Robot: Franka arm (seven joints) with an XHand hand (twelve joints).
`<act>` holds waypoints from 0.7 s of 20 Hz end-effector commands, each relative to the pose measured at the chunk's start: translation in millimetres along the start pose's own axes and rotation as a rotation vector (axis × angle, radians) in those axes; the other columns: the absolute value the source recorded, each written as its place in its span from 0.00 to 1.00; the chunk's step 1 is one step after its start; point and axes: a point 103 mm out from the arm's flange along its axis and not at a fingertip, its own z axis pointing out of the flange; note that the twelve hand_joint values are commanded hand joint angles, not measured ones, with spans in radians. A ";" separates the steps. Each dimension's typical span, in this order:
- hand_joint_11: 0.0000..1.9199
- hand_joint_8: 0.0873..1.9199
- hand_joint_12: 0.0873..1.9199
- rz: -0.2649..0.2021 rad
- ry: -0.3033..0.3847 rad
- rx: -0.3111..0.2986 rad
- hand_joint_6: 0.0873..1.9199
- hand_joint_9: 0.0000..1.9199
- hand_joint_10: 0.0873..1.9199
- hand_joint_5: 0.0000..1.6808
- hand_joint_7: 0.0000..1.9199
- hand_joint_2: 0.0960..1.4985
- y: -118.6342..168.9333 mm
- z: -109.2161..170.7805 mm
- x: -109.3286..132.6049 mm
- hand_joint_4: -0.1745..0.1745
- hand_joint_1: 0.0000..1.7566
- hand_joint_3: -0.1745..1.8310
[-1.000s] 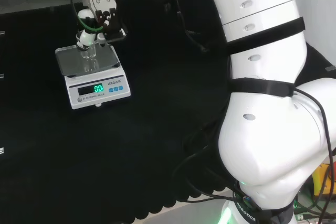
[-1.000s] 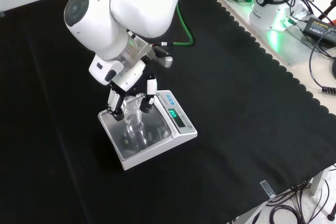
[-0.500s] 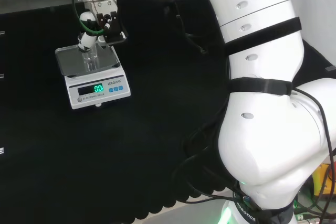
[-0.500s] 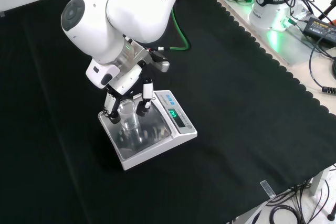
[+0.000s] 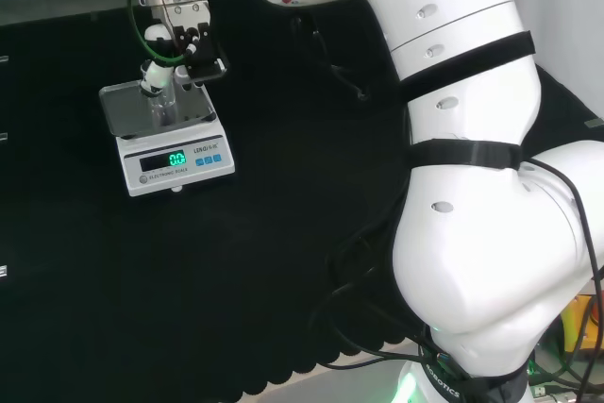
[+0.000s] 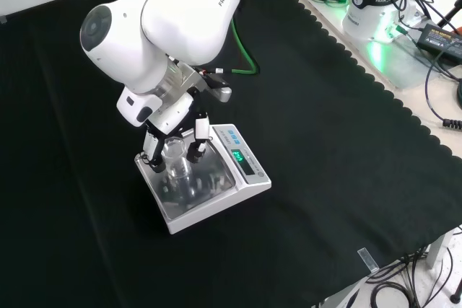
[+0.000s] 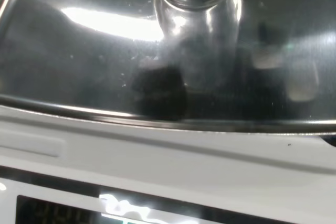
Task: Put the beaker on the electronic balance.
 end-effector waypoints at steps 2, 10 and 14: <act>0.80 0.44 0.30 0.002 -0.005 0.001 0.42 0.79 0.14 0.35 0.49 0.52 -0.8 -0.5 1.8 0.00 0.49 0.36; 0.74 0.48 0.37 0.016 -0.012 0.006 0.35 0.73 0.20 0.21 0.40 0.47 -4.2 -1.0 0.8 0.04 0.43 0.34; 0.69 0.50 0.42 0.023 0.003 0.024 0.29 0.64 0.28 0.17 0.28 0.45 -6.2 0.5 -1.5 0.06 0.39 0.31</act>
